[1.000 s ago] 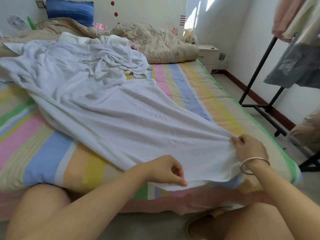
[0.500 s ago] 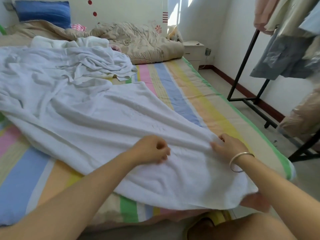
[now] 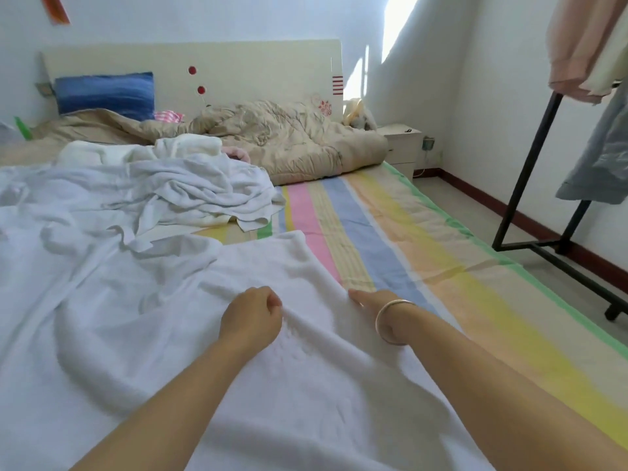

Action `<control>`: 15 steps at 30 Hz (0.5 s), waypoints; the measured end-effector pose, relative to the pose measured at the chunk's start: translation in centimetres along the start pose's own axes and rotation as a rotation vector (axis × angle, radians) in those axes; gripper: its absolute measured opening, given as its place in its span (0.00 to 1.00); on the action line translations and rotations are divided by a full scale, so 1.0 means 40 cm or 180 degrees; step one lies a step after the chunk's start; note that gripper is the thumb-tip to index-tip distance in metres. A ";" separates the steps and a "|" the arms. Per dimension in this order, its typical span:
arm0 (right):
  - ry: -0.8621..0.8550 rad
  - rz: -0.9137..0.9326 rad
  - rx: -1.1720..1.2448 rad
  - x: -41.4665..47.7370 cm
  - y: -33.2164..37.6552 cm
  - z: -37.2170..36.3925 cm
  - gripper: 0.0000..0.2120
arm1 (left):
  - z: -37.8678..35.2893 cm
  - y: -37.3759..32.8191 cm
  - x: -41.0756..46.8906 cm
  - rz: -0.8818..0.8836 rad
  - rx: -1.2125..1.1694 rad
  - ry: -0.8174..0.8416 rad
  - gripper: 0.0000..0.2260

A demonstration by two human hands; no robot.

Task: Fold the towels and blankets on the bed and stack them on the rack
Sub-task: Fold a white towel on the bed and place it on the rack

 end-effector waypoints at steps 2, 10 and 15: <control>0.0154 0.0034 0.0424 0.069 0.062 -0.020 0.16 | 0.014 0.034 0.076 0.0075 -0.0025 -0.0159 0.09; 0.0627 0.0231 0.1483 0.327 0.281 -0.063 0.33 | 0.073 0.173 0.326 0.0437 0.0330 0.0083 0.11; 0.0246 0.0284 0.0901 0.425 0.379 -0.072 0.20 | 0.097 0.262 0.399 0.1048 0.0985 -0.0214 0.20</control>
Point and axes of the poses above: each hand's wrist, its own x-axis towards the middle knuckle, its own z-axis out of the back of the hand, y = z × x, the point moved 4 cm from there along x, towards the middle knuckle, and after that the axes turned 13 degrees about y, right-handed, at the moved point
